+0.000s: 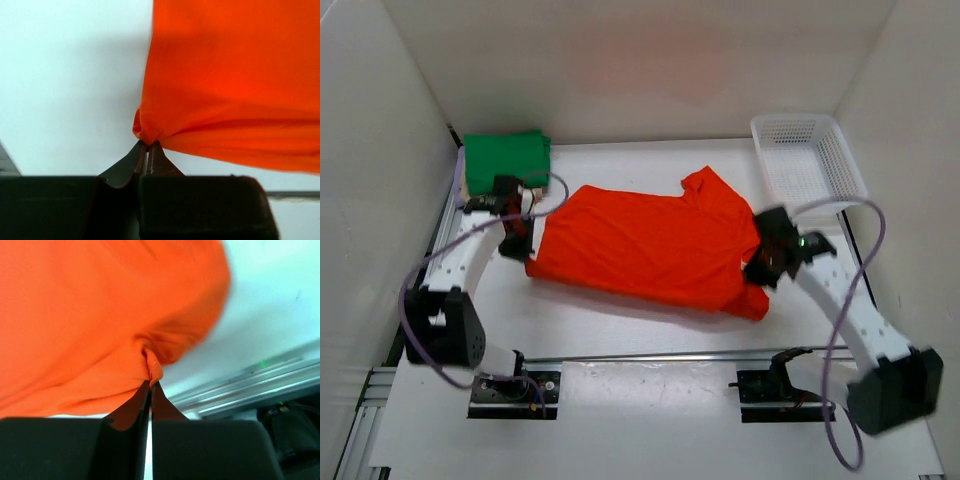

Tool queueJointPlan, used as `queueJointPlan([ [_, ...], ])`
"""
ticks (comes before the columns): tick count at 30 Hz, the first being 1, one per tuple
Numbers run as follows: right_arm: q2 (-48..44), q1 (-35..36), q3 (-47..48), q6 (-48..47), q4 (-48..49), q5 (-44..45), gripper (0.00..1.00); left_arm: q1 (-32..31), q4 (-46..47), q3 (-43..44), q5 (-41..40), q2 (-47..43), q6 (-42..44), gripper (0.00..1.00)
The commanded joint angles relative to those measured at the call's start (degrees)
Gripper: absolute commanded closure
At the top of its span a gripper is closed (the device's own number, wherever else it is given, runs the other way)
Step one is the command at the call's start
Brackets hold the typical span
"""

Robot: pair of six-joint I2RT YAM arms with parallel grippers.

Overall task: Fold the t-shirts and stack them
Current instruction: Flatten out the tshirt

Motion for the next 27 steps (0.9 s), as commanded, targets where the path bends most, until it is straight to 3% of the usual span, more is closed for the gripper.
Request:
queueJointPlan([
  [1, 15.13, -10.04, 25.71, -16.02, 10.11, -3.37, 1.0, -0.9, 0.73, 19.36, -0.51, 11.39, 0.23, 0.9],
  [2, 25.09, -14.24, 34.58, -19.87, 8.28, -8.35, 1.0, -0.91, -0.6, 34.22, -1.21, 15.08, 0.23, 0.9],
  [4, 33.94, -16.65, 54.69, -22.8, 0.47, -11.65, 1.0, -0.91, -2.19, 50.2, -4.28, 24.63, 0.23, 0.9],
  [5, 40.34, -16.66, 74.46, -23.77, -1.73, -11.13, 1.0, -0.91, -2.2, 64.81, -5.33, 27.22, 0.23, 0.9],
  [8, 42.69, -16.66, 91.67, -26.76, -0.45, -8.67, 1.0, -1.43, 2.26, 75.67, -6.84, 30.23, 0.23, 0.9],
  [11, 35.24, -18.42, 83.14, -26.77, 8.86, -9.28, 1.0, -2.66, 11.32, 67.63, -6.84, 25.23, 0.23, 0.9],
  [12, 33.21, -19.2, 75.35, -26.77, 10.53, -9.8, 1.0, -2.66, 11.34, 66.55, -6.84, 25.22, 0.23, 0.9],
  [17, 20.47, -19.21, 54.31, -26.77, 14.49, -9.11, 1.0, -3.28, 11.34, 54.43, -6.31, 19.18, 0.23, 0.9],
  [23, 1.84, -14.38, 25.57, -20.36, 16.96, -7.26, 1.0, -3.28, 11.86, 33.35, -3.94, 8.37, 0.23, 0.9],
  [24, -2.27, -12.63, 17.26, -18.87, 16.96, -7.26, 1.0, -3.28, 11.86, 26.96, -3.94, 7.3, 0.23, 0.9],
  [27, -7.39, -8.33, 5.96, -12.89, 16.96, -7.79, 1.0, -3.28, 11.86, 17.35, -3.94, 4.92, 0.23, 0.9],
])
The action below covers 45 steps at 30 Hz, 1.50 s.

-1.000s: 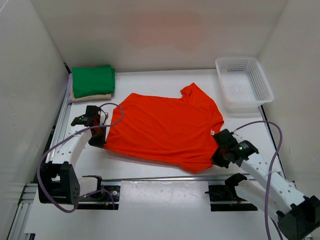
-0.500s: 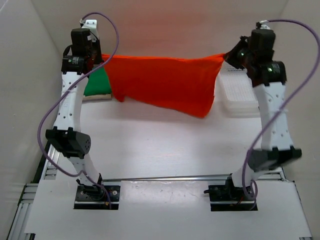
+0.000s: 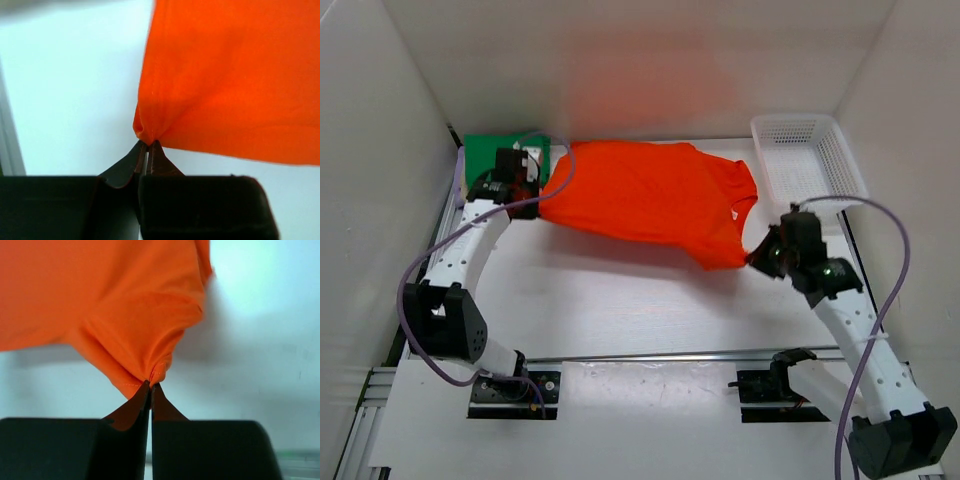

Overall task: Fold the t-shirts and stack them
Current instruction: Flatten out the tshirt, then grap the side of the flattened tshirt closest away from the robot with both arms, then fold the flattened tshirt in 1/3 of the way

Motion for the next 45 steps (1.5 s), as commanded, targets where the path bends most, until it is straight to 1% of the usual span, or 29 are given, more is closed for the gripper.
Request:
queueJointPlan([
  [1, -5.53, 4.38, -11.57, 7.03, 0.25, 0.63, 1.0, -0.15, -0.49, -11.46, 0.26, -5.66, 0.19, 0.9],
  [2, -6.06, 5.79, -13.98, 9.74, -0.98, 0.63, 1.0, -0.16, -0.49, -14.13, 0.87, -5.66, 0.19, 0.9],
  [3, -6.85, 8.76, -15.83, 11.07, -1.95, 1.32, 1.0, -0.16, -0.49, -16.5, 0.87, -5.66, 0.19, 0.9],
  [4, -6.85, 10.27, -17.24, 12.73, -3.35, 3.59, 1.0, -0.16, -0.49, -20.88, 0.87, -6.19, 0.19, 0.9],
  [5, -7.55, 11.68, -19.34, 16.75, -4.75, 4.83, 1.0, -0.16, -0.49, -22.92, 0.87, -6.19, 0.19, 0.9],
  [6, -8.43, 14.3, -20.41, 18.53, -6.77, 5.54, 1.0, -0.16, -0.49, -24.77, 0.18, -6.89, 0.19, 0.9],
  [9, -9.23, 18.0, -23.31, 22.33, -6.79, 5.55, 1.0, -0.16, -0.49, -30.49, 0.17, -9.43, 0.19, 0.9],
  [10, -9.23, 18.02, -23.32, 22.33, -6.79, 6.33, 1.0, -0.16, -0.49, -32.24, 0.17, -11.01, 0.19, 0.9],
  [13, -7.66, 18.02, -21.75, 20.67, -6.79, 7.83, 1.0, -0.16, -0.49, -33.49, 0.17, -13.22, 0.19, 0.9],
  [17, -2.74, 14.51, -17.88, 16.28, -5.57, 7.83, 1.0, -0.16, -0.49, -34.19, -0.97, -14.62, 0.19, 0.9],
  [20, 1.12, 12.23, -15.07, 11.71, -1.7, 7.22, 1.0, -0.16, -0.49, -31.22, -0.45, -13.32, 0.19, 0.9],
  [22, 3.77, 10.64, -13.66, 8.37, 0.93, 6.69, 1.0, -0.16, -0.49, -27.35, -0.45, -11.3, 0.19, 0.9],
  [24, 8.16, 7.75, -11.03, 5.3, 2.43, 6.08, 1.0, -0.16, -0.49, -22.54, -0.45, -7.0, 0.19, 0.9],
  [26, 12.54, 5.29, -9.09, 3.18, 4.72, 5.29, 1.0, -0.16, -0.49, -19.71, -0.45, -2.27, 0.19, 0.9],
  [28, 15.46, 4.22, -6.11, 0.2, 6.12, 3.97, 1.0, 0.37, -0.49, -15.75, -0.45, 0.91, 0.19, 0.9],
  [31, 23.26, 3.0, -3.2, -3.4, 8.06, 3.44, 1.0, 0.89, -0.49, -11.63, -1.58, 6.54, 0.19, 0.9],
  [34, 28.63, 2.29, 0.23, -4.91, 8.06, 3.44, 1.0, 0.9, -0.49, -9.24, -2.9, 10.76, 0.19, 0.9],
  [36, 30.49, 1.67, 1.89, -5.52, 8.59, 2.83, 1.0, 1.42, -0.49, -8.71, -3.52, 12.96, 0.19, 0.9],
  [45, 38.75, 0.09, 9.28, -7.72, 8.59, 2.3, 1.0, 4.24, 0.04, -6.33, -4.66, 16.13, 0.19, 0.9],
])
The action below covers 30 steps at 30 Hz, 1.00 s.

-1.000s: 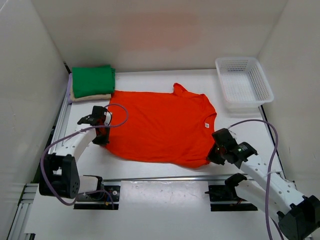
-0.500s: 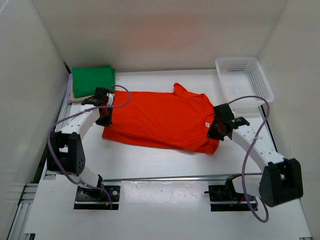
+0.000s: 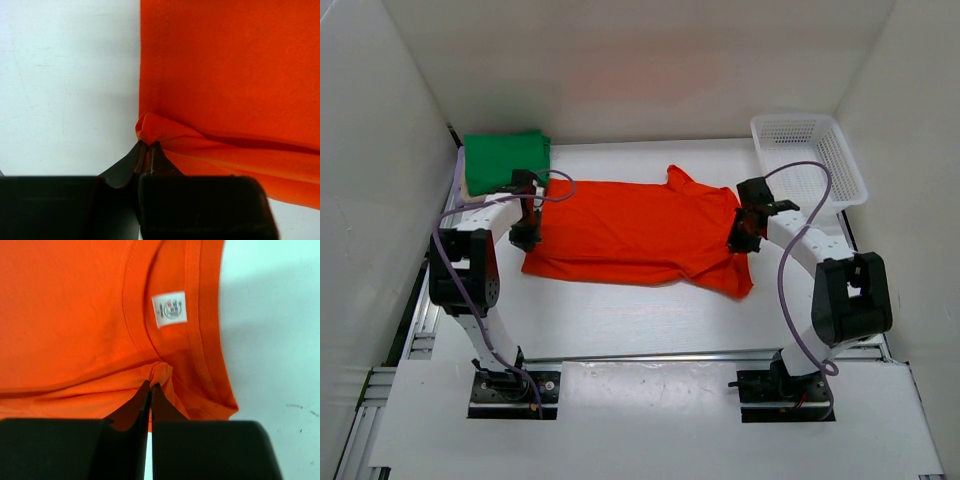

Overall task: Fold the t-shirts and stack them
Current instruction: Fold the flattened tshirt in 1/3 of the way

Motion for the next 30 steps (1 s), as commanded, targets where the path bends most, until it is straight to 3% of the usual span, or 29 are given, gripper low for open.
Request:
queueJointPlan([
  [1, 2.69, -0.74, 4.19, -2.24, 1.36, -0.11, 1.0, 0.83, 0.72, 2.17, -1.34, -0.55, 0.01, 0.9],
  [9, 7.0, -2.41, 7.79, -2.15, 0.83, -1.16, 1.0, 1.35, 0.72, 2.69, -0.82, 0.07, 0.01, 0.9],
  [11, 8.15, -2.41, 9.89, -2.85, 0.83, -1.16, 1.0, 1.35, 0.72, 3.31, -0.81, 1.47, 0.01, 0.84],
  [13, 10.25, -2.41, 11.92, -4.25, 0.3, -0.55, 0.88, 1.35, 0.72, 3.93, -0.81, 2.18, 0.01, 0.81],
  [15, 12.36, -2.41, 15.34, -5.4, -1.8, -0.55, 0.66, 1.96, 0.72, 4.63, -0.81, 2.88, 0.01, 0.69],
  [18, 12.9, -2.41, 17.81, -7.07, -4.53, 1.21, 0.55, 2.76, -2.26, 7.44, -0.2, 3.59, 0.01, 0.31],
  [19, 12.03, -1.89, 17.82, -7.07, -5.06, 1.82, 0.51, 4.41, -3.23, 8.57, 0.41, 3.59, 0.01, 0.27],
  [25, -0.35, -1.36, 7.99, -6.29, -6.81, 4.11, 0.5, 8.82, -7.8, 5.7, 10.77, -4.03, 0.01, 0.19],
  [27, -4.75, -1.36, 2.56, -5.49, -6.82, 1.75, 0.52, 8.83, -8.41, 1.74, 16.2, -5.54, 0.01, 0.19],
  [30, -7.22, -0.65, -1.42, -4.18, -6.82, -1.77, 0.52, 7.51, -8.42, -2.39, 17.29, -6.08, 0.01, 0.19],
])
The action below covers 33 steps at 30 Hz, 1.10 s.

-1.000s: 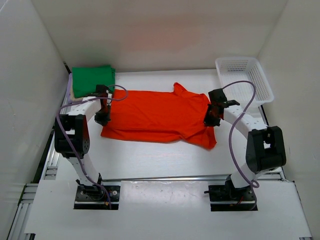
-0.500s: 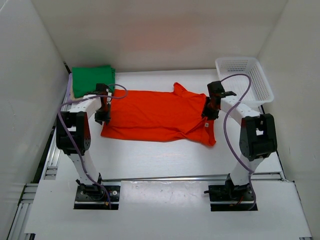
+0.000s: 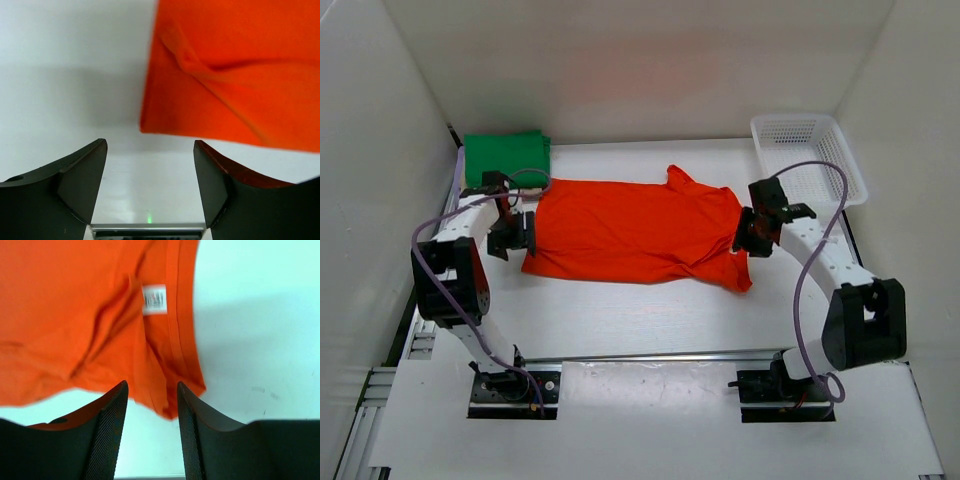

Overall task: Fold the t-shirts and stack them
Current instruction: Fold the flattened tshirt in 1/3 of the way

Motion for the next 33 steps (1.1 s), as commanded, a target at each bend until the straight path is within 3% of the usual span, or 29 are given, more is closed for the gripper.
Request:
queueJointPlan([
  [1, -1.78, 2.11, -4.72, 1.05, -1.53, -2.87, 0.52, -2.06, -1.12, -3.84, 5.76, -0.97, 0.01, 0.19],
  [6, -1.27, 2.74, -7.81, 2.71, -1.53, -2.34, 0.49, -2.07, -0.59, -3.85, 5.75, 2.9, 0.01, 0.19],
  [10, 0.05, 3.8, -9.22, 3.25, -1.01, -1.82, 0.49, -2.07, 0.55, -3.85, 3.99, 5.2, 0.01, 0.26],
  [13, 1.19, 3.8, -9.84, 3.25, 0.48, -1.82, 0.54, -2.07, 0.55, -3.85, 4.61, 7.04, 0.01, 0.45],
  [14, 1.72, 3.8, -9.84, 3.25, 0.49, -1.82, 0.57, -2.07, 0.55, -3.85, 5.3, 7.74, 0.01, 0.51],
  [15, 1.73, 3.8, -10.36, 3.25, 1.36, -2.34, 0.63, -2.07, 0.55, -3.85, 5.31, 7.74, 0.01, 0.65],
  [17, 3.3, 3.28, -10.36, 3.25, 1.89, -4.44, 0.67, -2.07, 0.55, -3.85, 5.31, 7.74, 0.01, 0.77],
  [19, 3.92, 3.27, -10.36, 3.25, 1.9, -5.07, 0.78, -2.07, 0.55, -3.85, 5.31, 7.74, 0.01, 0.9],
  [22, 3.92, 2.49, -10.98, 4.47, 0.94, -2.53, 1.0, -2.07, 0.55, -4.46, 3.39, 6.34, 0.01, 0.9],
  [28, -2.82, -2.09, -10.98, 7.81, -6.27, 1.78, 1.0, 1.18, 0.55, -7.8, -7.06, -0.76, 0.01, 0.9],
  [33, -4.17, -2.7, -12.03, 7.82, -7.68, -1.28, 1.0, 1.18, -1.11, -12.98, -9.45, -5.79, 0.01, 0.9],
])
